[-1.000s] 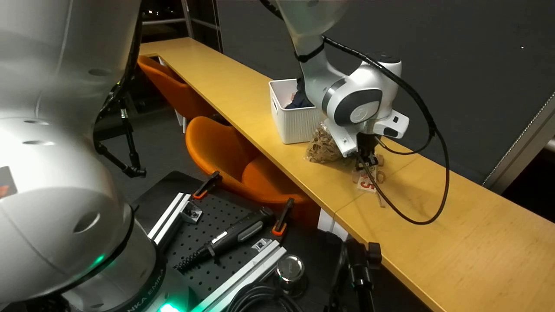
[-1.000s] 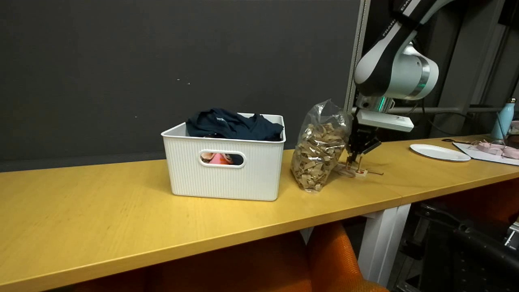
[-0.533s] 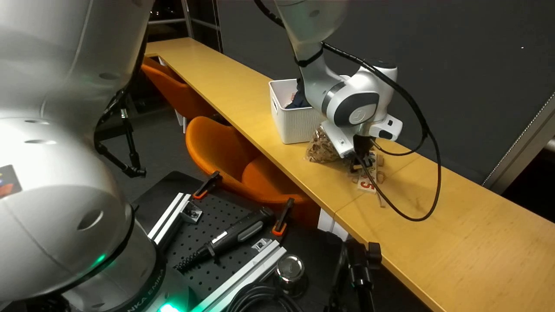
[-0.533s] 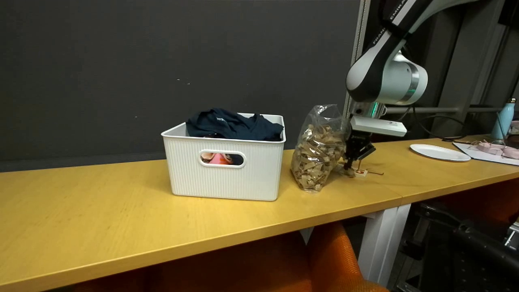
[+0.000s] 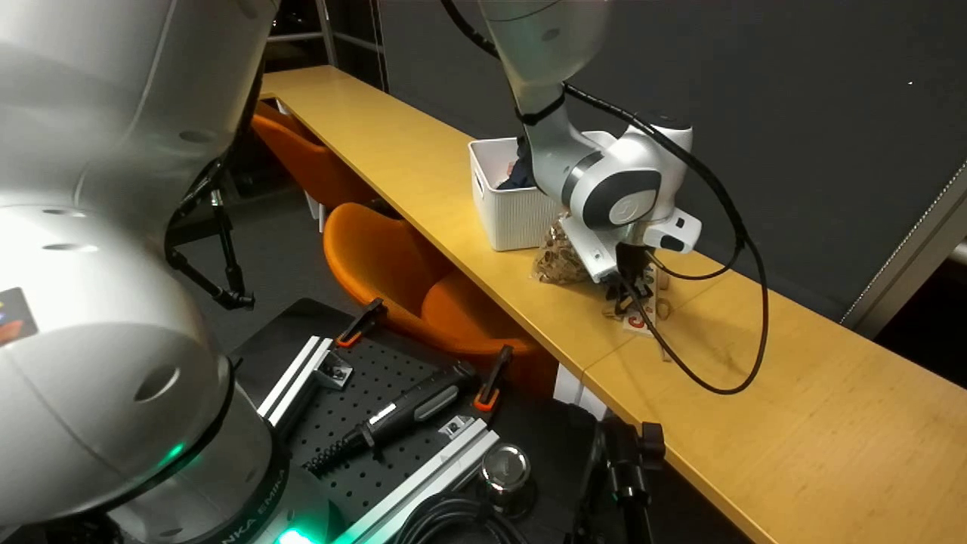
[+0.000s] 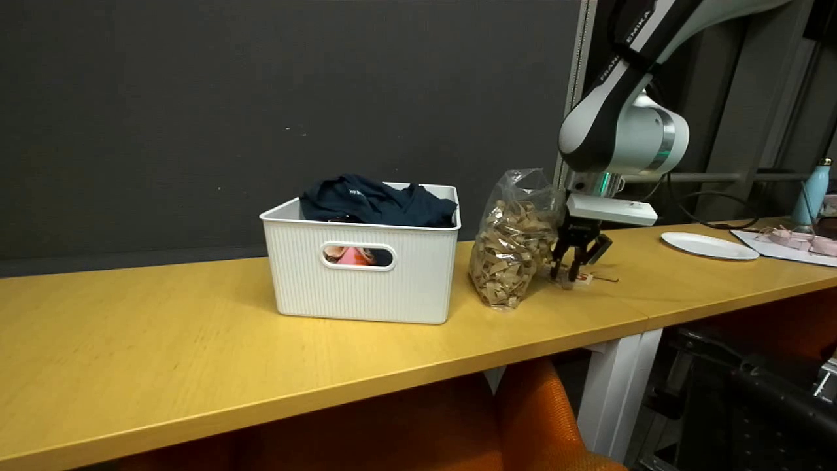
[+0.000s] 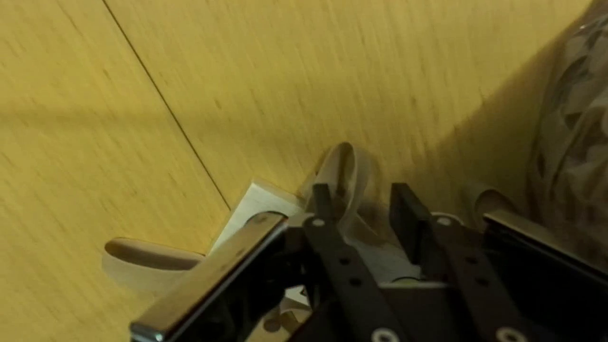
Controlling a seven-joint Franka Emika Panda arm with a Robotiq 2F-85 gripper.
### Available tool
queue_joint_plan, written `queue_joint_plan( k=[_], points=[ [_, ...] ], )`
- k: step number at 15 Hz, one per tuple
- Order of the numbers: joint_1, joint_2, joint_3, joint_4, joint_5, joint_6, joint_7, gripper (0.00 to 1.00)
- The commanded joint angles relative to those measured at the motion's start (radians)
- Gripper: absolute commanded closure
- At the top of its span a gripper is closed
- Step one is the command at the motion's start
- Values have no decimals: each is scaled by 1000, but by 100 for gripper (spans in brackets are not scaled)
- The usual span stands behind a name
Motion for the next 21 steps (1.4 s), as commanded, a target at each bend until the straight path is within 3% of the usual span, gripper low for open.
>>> queue_joint_plan(
  k=[1, 5, 9, 14, 21],
  points=[
    [5, 10, -13, 28, -9, -31, 10, 31],
    [-5, 45, -2, 65, -2, -45, 3, 1],
    [-11, 82, 8, 107, 4, -57, 1, 0],
    [-14, 29, 13, 45, 14, -58, -6, 0],
    [-19, 0, 1, 37, 15, -161, 8, 1]
  ],
)
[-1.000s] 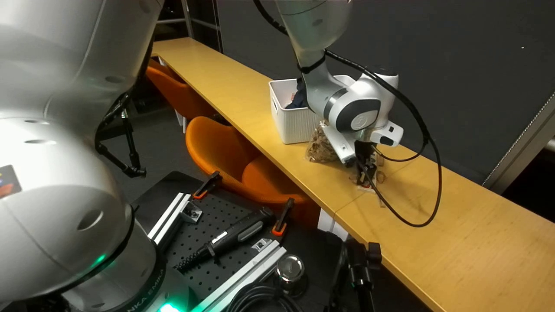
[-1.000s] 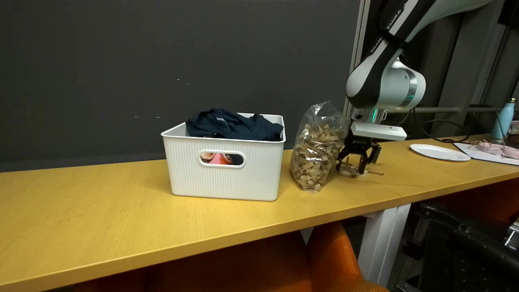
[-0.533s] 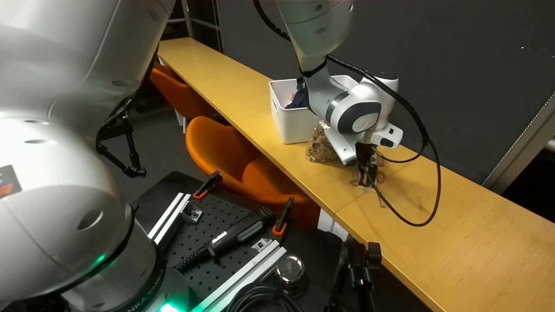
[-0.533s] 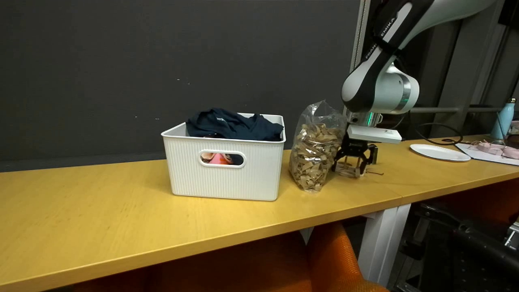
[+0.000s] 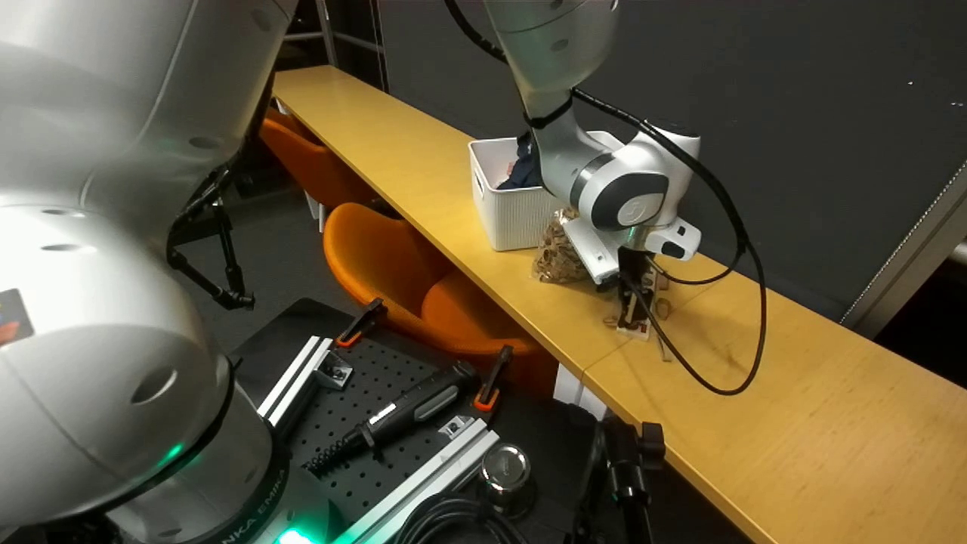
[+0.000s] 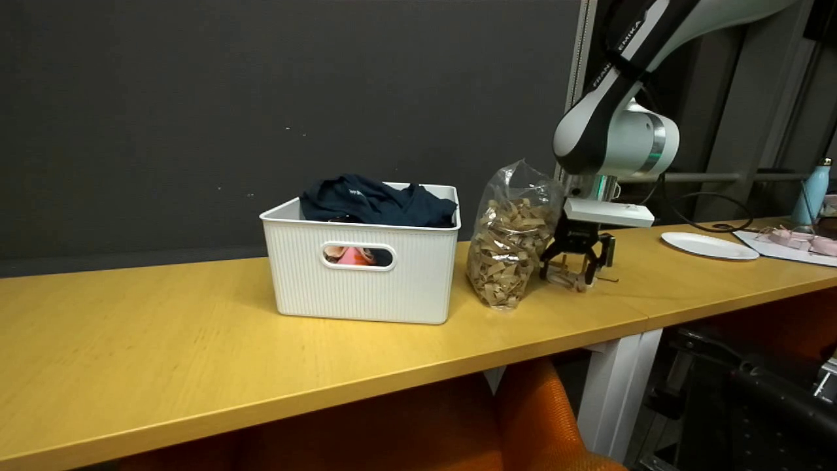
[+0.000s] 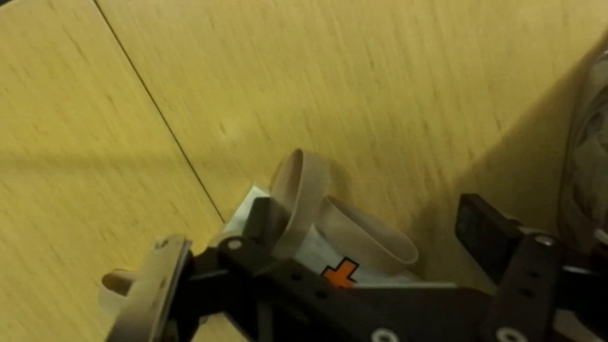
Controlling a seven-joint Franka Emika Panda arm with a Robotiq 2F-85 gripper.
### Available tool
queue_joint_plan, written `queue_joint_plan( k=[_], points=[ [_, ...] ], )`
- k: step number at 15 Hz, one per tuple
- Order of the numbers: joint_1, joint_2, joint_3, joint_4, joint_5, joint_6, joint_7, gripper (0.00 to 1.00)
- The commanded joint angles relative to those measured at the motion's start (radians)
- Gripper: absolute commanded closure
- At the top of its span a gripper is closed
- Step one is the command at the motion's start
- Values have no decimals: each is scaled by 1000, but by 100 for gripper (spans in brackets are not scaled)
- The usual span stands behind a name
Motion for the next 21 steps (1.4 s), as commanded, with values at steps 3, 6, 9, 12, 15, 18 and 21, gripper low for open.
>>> queue_joint_plan(
  k=[3, 6, 9, 12, 15, 18, 21],
  points=[
    [-6, -53, -6, -22, 12, -76, 14, 0],
    [-5, -51, -2, -10, 14, -98, 19, 0],
    [-14, -38, 10, 16, 27, -120, 20, 0],
    [-18, -19, 14, 39, 38, -142, 29, 0],
    [-19, -11, 9, 40, 50, -145, 38, 0],
    [-27, 2, 3, 46, 55, -154, 50, 0],
    [-40, 16, -4, 50, 64, -143, 66, 0]
  ],
)
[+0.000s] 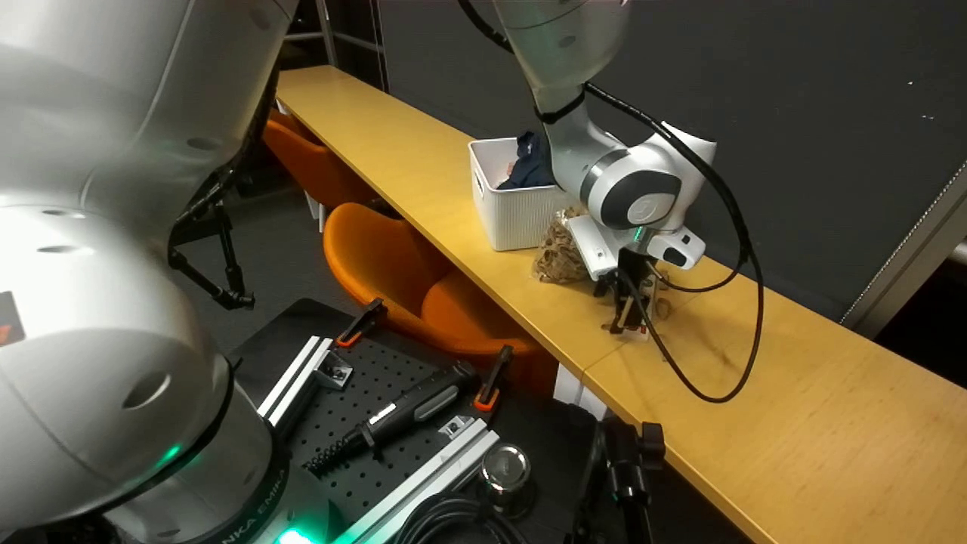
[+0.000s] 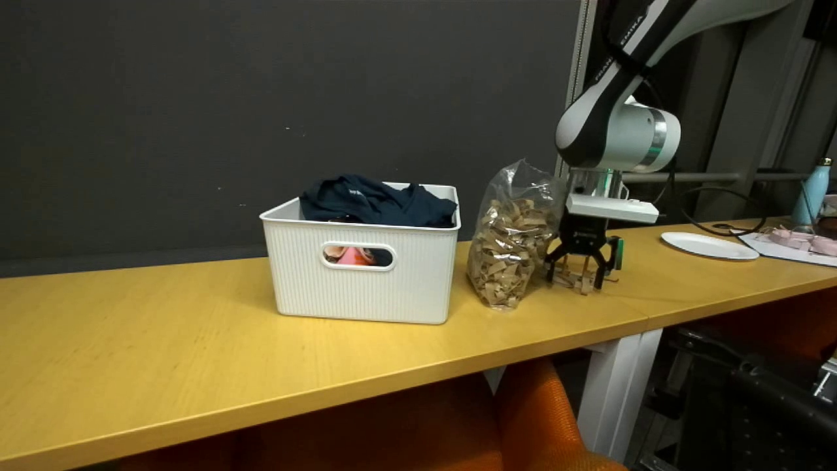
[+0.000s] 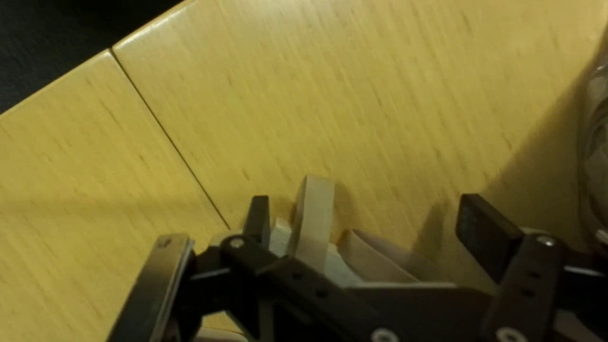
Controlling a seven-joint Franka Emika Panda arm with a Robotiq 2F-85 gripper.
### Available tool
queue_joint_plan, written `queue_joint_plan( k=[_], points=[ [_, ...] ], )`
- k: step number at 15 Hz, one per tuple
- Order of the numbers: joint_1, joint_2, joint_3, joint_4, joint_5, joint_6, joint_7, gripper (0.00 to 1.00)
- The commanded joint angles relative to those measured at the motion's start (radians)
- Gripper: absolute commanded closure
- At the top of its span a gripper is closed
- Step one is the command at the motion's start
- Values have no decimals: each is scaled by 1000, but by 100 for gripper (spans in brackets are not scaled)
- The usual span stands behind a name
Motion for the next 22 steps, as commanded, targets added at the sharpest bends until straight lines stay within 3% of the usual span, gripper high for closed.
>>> queue_joint_plan(
  k=[1, 14, 22],
  points=[
    [-23, 22, -4, 32, 36, -22, 10, 0],
    [-49, 39, 19, 72, 101, -34, 14, 0],
    [-68, 44, 46, 122, 121, -155, -18, 4]
  ],
)
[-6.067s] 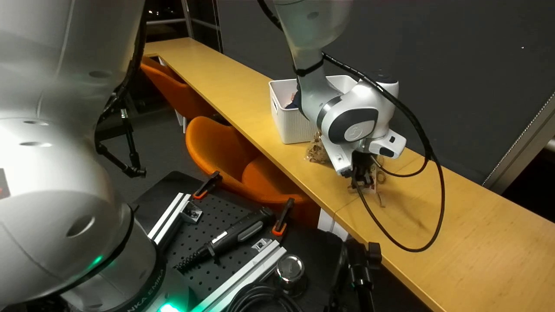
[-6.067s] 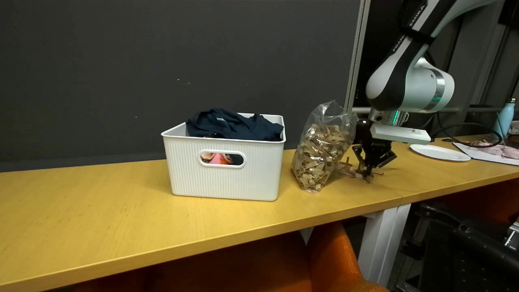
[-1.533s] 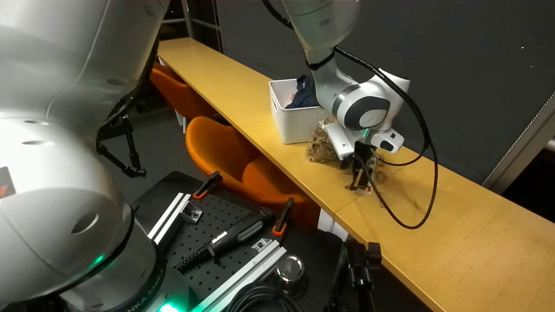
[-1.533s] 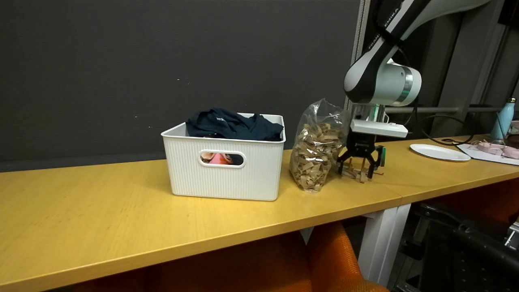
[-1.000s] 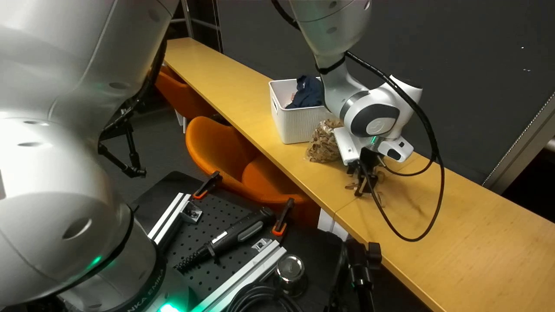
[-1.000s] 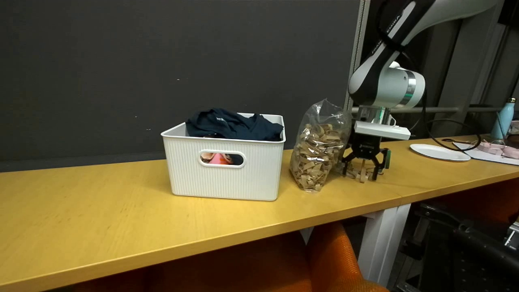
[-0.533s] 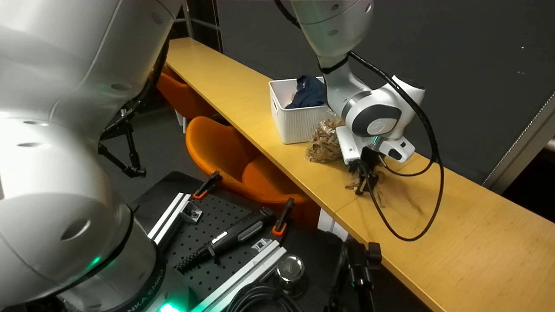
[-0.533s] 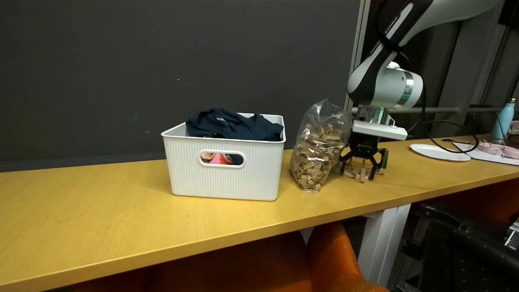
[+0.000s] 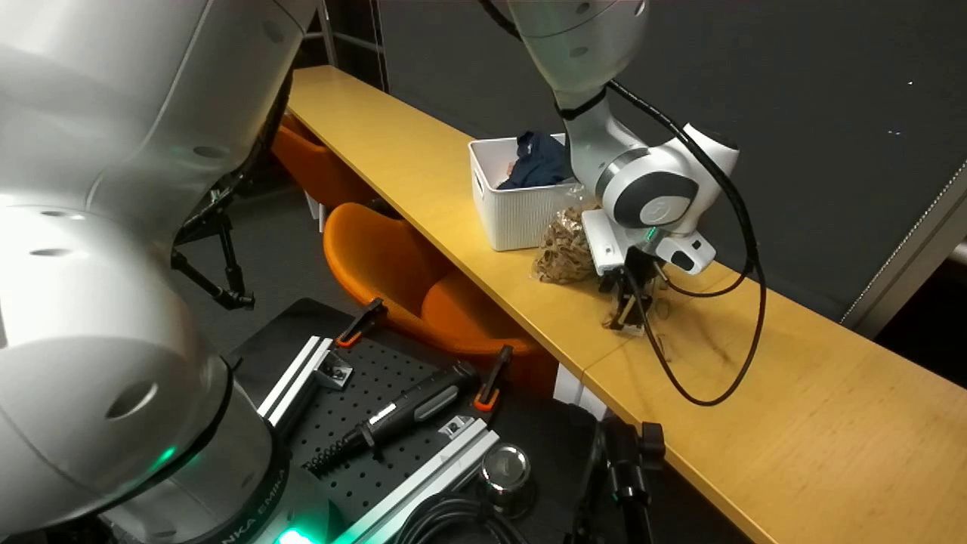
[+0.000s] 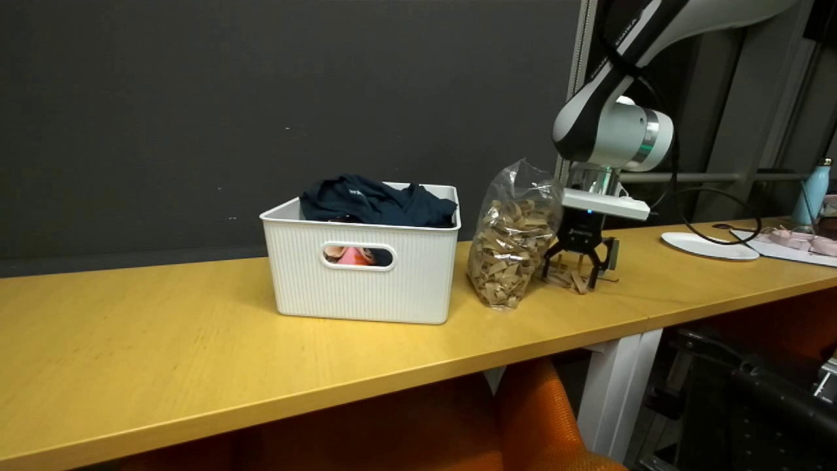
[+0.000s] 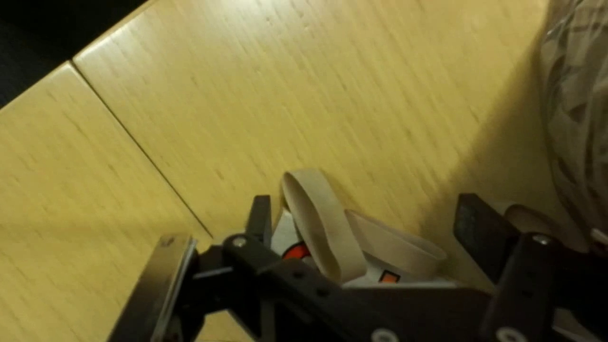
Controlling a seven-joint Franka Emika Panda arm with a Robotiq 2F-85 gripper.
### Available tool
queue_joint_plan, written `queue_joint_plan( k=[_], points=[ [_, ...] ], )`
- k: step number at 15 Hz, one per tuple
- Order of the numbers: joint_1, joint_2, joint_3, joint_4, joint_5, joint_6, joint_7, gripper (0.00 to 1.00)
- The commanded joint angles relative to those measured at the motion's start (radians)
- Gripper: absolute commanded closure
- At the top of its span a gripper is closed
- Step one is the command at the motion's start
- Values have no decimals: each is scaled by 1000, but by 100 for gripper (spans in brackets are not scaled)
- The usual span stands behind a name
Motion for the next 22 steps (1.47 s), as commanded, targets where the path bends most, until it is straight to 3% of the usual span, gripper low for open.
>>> queue_joint_plan(
  k=[1, 13, 22],
  points=[
    [-26, 12, 26, 52, 41, -91, -32, 3],
    [-18, 99, 18, 195, 51, -171, 0, 2],
    [-14, 114, 27, 216, 55, -219, 0, 0]
  ],
)
